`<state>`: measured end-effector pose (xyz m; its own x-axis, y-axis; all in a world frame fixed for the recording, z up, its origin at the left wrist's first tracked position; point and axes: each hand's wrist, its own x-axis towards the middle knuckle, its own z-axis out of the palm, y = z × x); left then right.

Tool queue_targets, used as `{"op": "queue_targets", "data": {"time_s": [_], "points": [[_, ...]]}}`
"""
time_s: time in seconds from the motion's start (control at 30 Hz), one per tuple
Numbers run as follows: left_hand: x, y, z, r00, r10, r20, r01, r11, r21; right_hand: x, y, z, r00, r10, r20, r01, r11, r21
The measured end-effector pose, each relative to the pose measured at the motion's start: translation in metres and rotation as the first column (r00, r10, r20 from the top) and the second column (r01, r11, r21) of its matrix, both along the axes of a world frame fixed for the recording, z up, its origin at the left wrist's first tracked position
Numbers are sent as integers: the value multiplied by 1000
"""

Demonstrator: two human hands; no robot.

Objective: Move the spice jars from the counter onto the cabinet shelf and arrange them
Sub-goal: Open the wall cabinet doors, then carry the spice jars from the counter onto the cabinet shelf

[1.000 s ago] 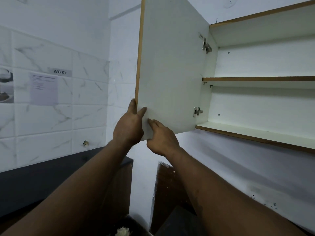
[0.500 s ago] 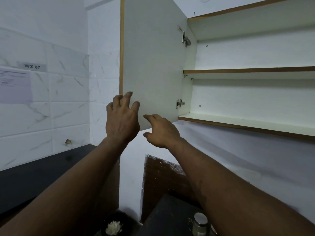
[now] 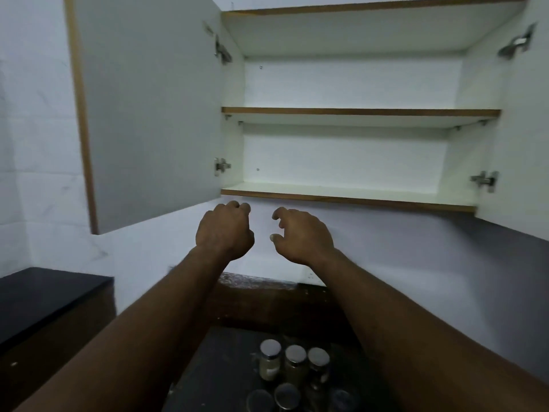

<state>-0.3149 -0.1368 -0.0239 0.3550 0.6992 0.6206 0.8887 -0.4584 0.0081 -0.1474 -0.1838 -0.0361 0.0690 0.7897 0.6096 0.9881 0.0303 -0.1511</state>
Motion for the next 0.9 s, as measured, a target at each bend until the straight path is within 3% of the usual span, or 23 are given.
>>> {"op": "queue_targets", "data": {"time_s": [0.3, 0.47, 0.9], "points": [[135, -28, -39, 950, -312, -8, 309, 943, -123, 122, -74, -38, 955, -295, -27, 289, 949, -123], [195, -39, -64, 905, -424, -23, 407, 880, -244, 168, -100, -69, 934, -356, -35, 343, 919, -194], [272, -49, -203, 795, -595, -119, 429, 690, -583, 238, -136, -232, 874, -462, -153, 346, 811, -471]]}}
